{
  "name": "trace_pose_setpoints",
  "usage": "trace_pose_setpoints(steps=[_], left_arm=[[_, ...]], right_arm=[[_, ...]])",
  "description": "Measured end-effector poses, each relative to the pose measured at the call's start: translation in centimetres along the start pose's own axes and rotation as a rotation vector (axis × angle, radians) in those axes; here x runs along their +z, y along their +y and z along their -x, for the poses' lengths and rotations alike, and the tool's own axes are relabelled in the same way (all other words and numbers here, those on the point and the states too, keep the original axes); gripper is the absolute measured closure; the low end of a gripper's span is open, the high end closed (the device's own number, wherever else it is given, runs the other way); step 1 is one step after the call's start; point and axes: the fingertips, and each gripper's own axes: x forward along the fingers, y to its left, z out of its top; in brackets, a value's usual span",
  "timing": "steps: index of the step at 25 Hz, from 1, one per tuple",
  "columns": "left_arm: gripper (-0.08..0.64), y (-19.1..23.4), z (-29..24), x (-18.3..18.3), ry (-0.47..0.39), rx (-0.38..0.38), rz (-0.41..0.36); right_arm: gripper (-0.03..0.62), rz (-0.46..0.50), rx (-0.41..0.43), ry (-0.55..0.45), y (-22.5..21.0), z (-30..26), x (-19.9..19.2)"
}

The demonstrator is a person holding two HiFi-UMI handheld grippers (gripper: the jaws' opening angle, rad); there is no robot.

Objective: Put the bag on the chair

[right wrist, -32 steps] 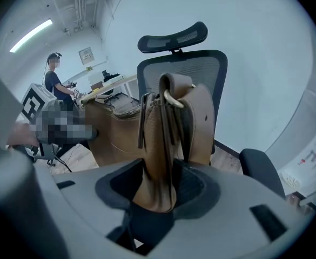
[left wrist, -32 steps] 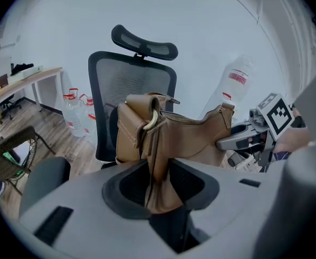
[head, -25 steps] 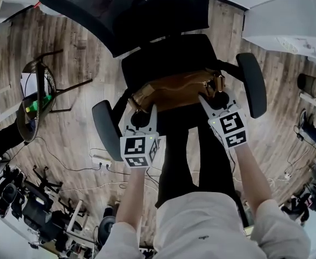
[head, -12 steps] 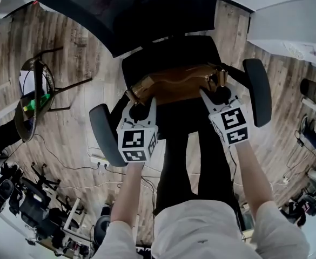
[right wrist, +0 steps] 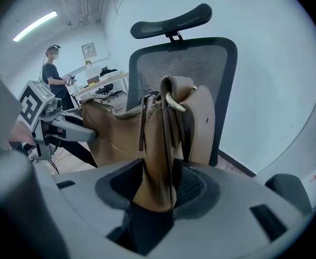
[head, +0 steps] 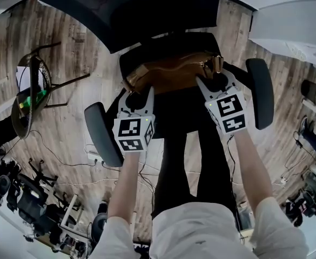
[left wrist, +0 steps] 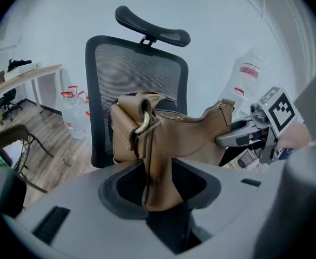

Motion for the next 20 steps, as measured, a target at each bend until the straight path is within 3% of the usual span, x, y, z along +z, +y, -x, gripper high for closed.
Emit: trace_pose_setpoints(steps=[20], left_arm=[[0.373,3.1,-4.6,0.2,0.006,0.002,-0.033]], right_arm=[[0.413,0.086,0.021,0.010,-1.7,-6.3,1.9]])
